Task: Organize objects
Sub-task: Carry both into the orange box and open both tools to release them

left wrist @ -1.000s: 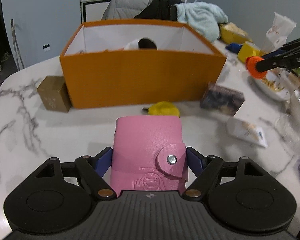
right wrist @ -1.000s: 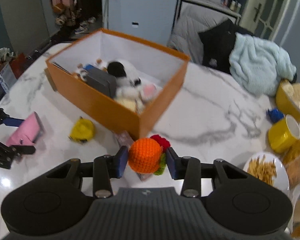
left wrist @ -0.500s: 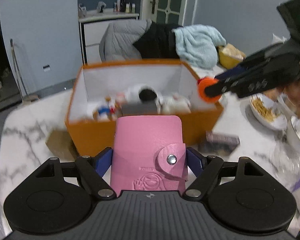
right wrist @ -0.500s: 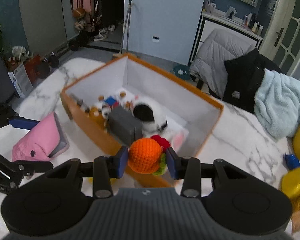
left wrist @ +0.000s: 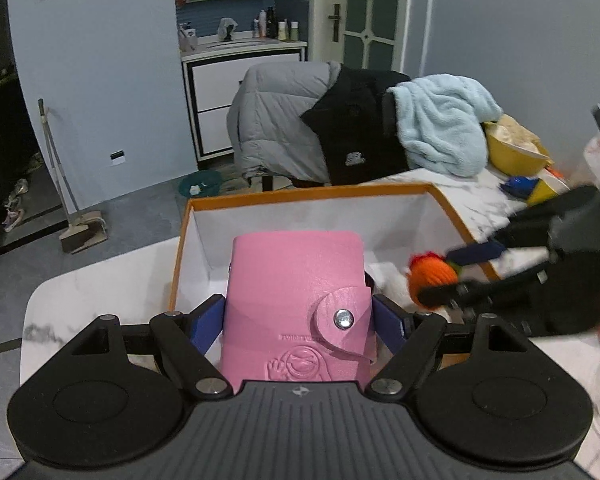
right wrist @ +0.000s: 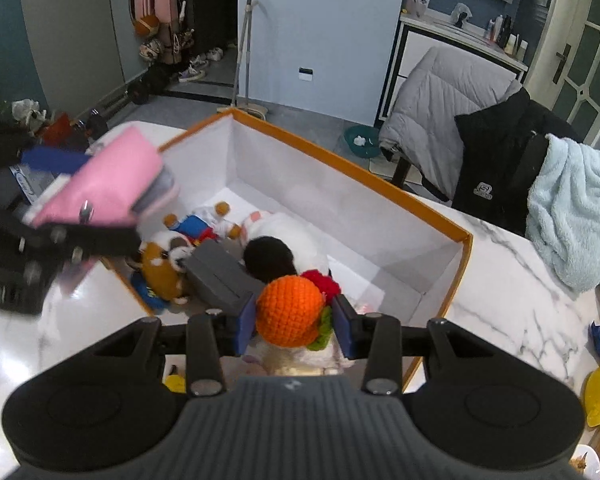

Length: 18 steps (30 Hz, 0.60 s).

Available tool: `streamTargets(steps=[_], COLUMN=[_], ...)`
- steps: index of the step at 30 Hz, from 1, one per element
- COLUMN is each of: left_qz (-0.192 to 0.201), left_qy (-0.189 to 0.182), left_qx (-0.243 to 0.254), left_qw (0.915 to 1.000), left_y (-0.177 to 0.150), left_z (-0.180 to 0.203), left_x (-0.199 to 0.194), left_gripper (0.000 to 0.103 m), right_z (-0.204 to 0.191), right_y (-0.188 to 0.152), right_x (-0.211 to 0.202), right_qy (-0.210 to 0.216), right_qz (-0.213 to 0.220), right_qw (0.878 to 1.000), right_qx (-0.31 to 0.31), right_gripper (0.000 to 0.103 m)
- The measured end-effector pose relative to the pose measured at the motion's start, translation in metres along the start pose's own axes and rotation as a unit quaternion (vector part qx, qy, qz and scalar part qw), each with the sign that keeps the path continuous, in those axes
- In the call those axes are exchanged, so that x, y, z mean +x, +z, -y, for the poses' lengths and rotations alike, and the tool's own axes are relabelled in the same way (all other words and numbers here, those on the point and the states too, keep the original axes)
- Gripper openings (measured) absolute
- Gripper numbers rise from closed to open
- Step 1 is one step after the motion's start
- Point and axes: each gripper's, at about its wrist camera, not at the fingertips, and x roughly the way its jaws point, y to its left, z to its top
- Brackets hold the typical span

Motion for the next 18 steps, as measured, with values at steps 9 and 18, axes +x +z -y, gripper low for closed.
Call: streamTargets(steps=[9,18], left_qz=[0.007,-0.002], left_qy=[0.042,0.074], left_qx=[-0.013,-0.013], left_qw=[0.999,0.9972], left_y=[0.008,0.003], left_z=[-0.008,-0.012], left_x=[0.038,0.062], left_gripper=[0.092,0.092], right_z=[0.011,0.021], right_y=[-0.005,-0.008], right_x=[0.026,0.039], right_qy=[-0.018,-0.035], right_qz=[-0.006,0.018], right_qw=[1.0,0.999], right_qx=[0.002,0.018], right_gripper=[0.043,0.043])
